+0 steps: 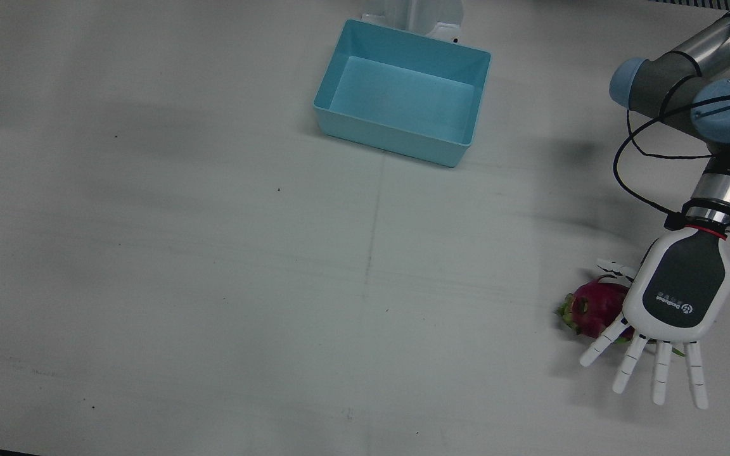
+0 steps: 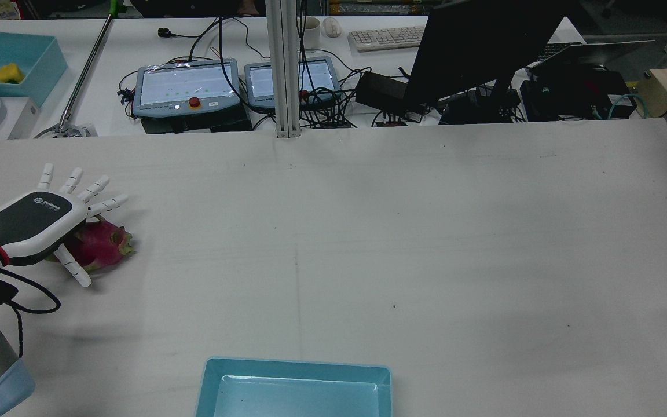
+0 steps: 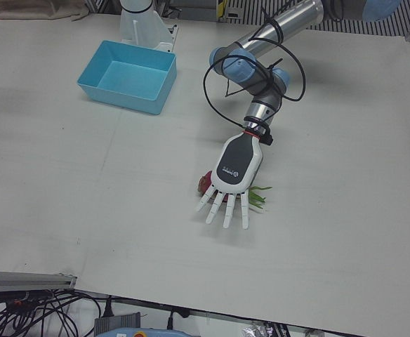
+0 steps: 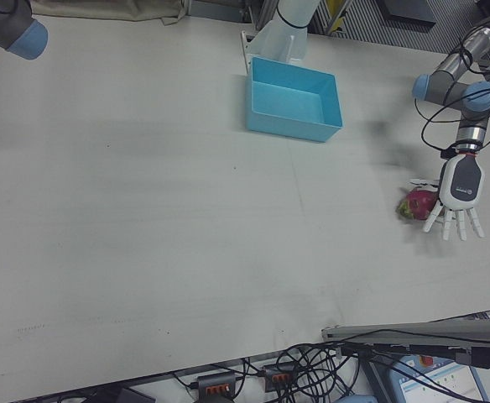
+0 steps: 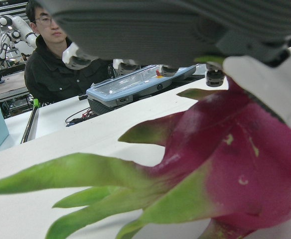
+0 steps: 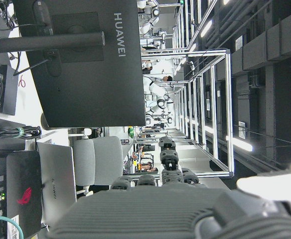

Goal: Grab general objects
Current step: 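Close the left hand fingers around the dragon fruit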

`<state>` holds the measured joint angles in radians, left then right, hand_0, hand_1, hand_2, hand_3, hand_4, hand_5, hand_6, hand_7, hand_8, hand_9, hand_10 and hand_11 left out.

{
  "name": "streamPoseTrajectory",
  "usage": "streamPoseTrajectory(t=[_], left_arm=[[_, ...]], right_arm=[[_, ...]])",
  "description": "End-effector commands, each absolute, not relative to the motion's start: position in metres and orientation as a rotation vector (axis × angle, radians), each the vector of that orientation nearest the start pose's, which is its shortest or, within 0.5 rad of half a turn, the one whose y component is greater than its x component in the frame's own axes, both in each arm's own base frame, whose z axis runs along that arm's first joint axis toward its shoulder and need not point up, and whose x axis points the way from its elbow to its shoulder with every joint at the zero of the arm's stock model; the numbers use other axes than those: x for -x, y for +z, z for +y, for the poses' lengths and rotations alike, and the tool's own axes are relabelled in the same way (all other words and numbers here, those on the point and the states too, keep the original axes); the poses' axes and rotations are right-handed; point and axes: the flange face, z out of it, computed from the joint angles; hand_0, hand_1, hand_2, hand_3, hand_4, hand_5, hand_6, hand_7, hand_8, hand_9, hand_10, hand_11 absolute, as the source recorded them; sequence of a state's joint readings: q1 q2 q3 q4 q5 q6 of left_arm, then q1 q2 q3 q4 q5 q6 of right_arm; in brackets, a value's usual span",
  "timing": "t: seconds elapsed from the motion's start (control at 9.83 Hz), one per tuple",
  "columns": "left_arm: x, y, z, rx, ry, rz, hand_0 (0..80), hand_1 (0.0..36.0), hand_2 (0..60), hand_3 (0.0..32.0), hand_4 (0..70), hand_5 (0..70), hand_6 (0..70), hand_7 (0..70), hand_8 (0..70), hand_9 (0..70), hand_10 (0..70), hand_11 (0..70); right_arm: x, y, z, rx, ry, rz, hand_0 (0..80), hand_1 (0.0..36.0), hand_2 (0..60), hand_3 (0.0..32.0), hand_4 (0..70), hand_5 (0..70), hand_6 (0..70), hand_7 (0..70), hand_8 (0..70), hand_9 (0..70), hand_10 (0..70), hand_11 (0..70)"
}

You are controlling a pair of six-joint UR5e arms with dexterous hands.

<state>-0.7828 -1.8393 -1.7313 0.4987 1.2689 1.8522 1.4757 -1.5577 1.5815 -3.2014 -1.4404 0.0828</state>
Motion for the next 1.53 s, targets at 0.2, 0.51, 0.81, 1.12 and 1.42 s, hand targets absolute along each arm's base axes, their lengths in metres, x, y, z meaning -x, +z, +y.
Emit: streamPoseTrajectory(t=[0.2,0.51,0.81,1.12,1.42], left_arm=[[-0.282,0.518,-0.508,-0.985,-0.614,1.171,45.5,12.8,0.0,0.0,0.0,15.6,0.0,0.0,0.0,0.0,0.0,0.0],[-0.282,0.517,-0.508,-0.988,-0.614,1.176,46.5,14.1,1.1,0.0,0.0,18.8,0.0,8.7,0.0,0.3,0.0,0.0],[-0.283,0.517,-0.508,-0.991,-0.614,1.182,47.1,13.4,0.0,24.2,0.0,16.8,0.0,13.7,0.0,1.3,0.0,0.0],[-0.282,0.518,-0.509,-0.992,-0.615,1.183,47.1,12.5,0.0,10.4,0.0,19.8,0.0,24.1,4.8,3.4,0.0,0.0],[-0.279,0.532,-0.504,-0.996,-0.613,1.191,46.7,11.0,3.0,0.0,0.3,29.1,10.8,48.9,17.2,13.2,2.0,3.5]], right_arm=[[-0.099,0.681,-0.505,-0.046,-2.199,2.127,0.0,0.0,0.0,0.0,0.0,0.0,0.0,0.0,0.0,0.0,0.0,0.0],[-0.099,0.681,-0.505,-0.046,-2.199,2.127,0.0,0.0,0.0,0.0,0.0,0.0,0.0,0.0,0.0,0.0,0.0,0.0],[-0.099,0.682,-0.504,-0.045,-2.201,2.125,0.0,0.0,0.0,0.0,0.0,0.0,0.0,0.0,0.0,0.0,0.0,0.0],[-0.099,0.682,-0.504,-0.045,-2.201,2.125,0.0,0.0,0.0,0.0,0.0,0.0,0.0,0.0,0.0,0.0,0.0,0.0],[-0.099,0.682,-0.504,-0.045,-2.201,2.125,0.0,0.0,0.0,0.0,0.0,0.0,0.0,0.0,0.0,0.0,0.0,0.0]])
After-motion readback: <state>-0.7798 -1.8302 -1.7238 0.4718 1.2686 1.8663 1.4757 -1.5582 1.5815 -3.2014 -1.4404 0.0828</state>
